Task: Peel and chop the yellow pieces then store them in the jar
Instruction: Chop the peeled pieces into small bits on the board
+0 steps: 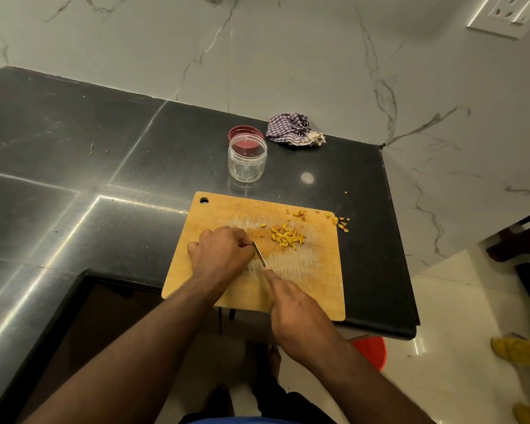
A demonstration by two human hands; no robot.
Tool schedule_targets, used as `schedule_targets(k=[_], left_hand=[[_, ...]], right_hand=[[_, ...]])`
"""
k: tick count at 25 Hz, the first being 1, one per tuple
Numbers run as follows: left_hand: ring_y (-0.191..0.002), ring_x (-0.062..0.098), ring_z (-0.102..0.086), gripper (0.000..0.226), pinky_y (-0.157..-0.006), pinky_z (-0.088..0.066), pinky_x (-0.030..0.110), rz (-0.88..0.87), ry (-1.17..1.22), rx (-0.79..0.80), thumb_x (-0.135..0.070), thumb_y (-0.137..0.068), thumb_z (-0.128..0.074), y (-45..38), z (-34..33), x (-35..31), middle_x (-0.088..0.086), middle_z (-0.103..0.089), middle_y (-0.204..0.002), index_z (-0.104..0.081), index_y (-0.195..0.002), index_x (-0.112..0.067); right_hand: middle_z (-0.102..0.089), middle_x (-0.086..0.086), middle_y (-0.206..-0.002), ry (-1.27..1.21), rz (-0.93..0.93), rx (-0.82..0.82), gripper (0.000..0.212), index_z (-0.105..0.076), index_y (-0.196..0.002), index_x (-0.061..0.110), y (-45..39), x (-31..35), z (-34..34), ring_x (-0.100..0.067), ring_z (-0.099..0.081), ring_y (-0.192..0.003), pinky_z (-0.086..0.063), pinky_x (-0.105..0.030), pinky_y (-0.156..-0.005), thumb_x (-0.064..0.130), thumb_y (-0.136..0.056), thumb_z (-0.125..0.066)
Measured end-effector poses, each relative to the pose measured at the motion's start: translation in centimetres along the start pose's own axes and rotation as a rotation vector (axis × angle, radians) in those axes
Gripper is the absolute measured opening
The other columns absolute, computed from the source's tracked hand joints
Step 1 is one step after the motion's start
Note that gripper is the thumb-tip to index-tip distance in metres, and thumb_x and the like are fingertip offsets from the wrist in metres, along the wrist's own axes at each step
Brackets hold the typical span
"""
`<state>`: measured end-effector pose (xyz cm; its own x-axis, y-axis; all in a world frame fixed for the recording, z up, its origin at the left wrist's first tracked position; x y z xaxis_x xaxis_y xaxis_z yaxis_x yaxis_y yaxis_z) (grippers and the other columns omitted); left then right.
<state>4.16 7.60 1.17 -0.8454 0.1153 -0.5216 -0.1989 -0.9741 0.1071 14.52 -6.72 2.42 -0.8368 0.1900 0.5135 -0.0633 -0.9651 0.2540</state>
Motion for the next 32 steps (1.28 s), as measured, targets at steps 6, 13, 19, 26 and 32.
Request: schedule_targets(k=[6, 13, 19, 26, 32], left_hand=[[-0.101, 0.014, -0.046, 0.010, -0.085, -0.031, 0.043, 0.003, 0.008, -0.004, -0.044, -0.087, -0.063, 0.3, 0.0, 0.1, -0.017, -0.063, -0.101, -0.071, -0.090, -0.039], [-0.099, 0.013, -0.045, 0.007, -0.084, -0.030, 0.042, 0.017, 0.030, -0.024, -0.045, -0.085, -0.064, 0.4, 0.0, 0.3, -0.021, -0.063, -0.095, -0.069, -0.083, -0.040], [-0.096, 0.009, -0.039, 0.010, -0.084, -0.029, 0.041, 0.016, 0.039, -0.017, -0.044, -0.086, -0.063, 0.3, -0.1, 0.4, -0.022, -0.061, -0.092, -0.072, -0.089, -0.038], [-0.099, 0.013, -0.044, 0.011, -0.087, -0.031, 0.043, 0.040, 0.034, -0.001, -0.044, -0.085, -0.062, 0.2, -0.1, 0.2, -0.019, -0.063, -0.091, -0.071, -0.089, -0.039], [-0.102, 0.012, -0.048, 0.007, -0.087, -0.033, 0.042, 0.009, 0.040, 0.063, -0.039, -0.088, -0.062, -0.1, 0.1, 0.5, -0.021, -0.062, -0.093, -0.069, -0.089, -0.040]], right_hand=[[-0.043, 0.007, -0.144, -0.077, -0.005, -0.061, 0.055, -0.017, -0.155, 0.033, 2.4, -1.2, 0.5, -0.009, -0.046, -0.121, -0.042, -0.028, -0.102, 0.024, -0.103, -0.034], [-0.046, 0.005, -0.137, -0.055, 0.019, -0.096, 0.055, -0.017, -0.155, 0.031, 0.5, -0.2, 1.0, -0.011, -0.048, -0.114, -0.043, -0.029, -0.096, 0.024, -0.103, -0.034], [-0.049, 0.004, -0.128, -0.026, 0.026, -0.050, 0.054, -0.018, -0.154, 0.031, -0.1, -0.3, 0.3, -0.013, -0.051, -0.103, -0.047, -0.033, -0.089, 0.023, -0.103, -0.033], [-0.047, 0.004, -0.133, -0.029, 0.025, -0.014, 0.056, -0.016, -0.155, 0.032, 0.0, -0.6, 0.1, -0.013, -0.050, -0.107, -0.046, -0.032, -0.092, 0.023, -0.103, -0.034], [-0.047, 0.010, -0.137, -0.118, 0.020, -0.116, 0.053, -0.023, -0.154, 0.033, 2.2, -1.3, 1.3, -0.003, -0.049, -0.111, -0.045, -0.021, -0.091, 0.022, -0.104, -0.036]])
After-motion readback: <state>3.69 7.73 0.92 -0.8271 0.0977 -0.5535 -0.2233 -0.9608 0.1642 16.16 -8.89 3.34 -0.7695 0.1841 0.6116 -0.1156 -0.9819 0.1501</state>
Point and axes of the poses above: each hand's wrist, its own y-axis away from the middle knuckle, its own z-axis out of the back of the hand, x = y × z, the point moved 8 cm from there along -y, towards the middle knuckle
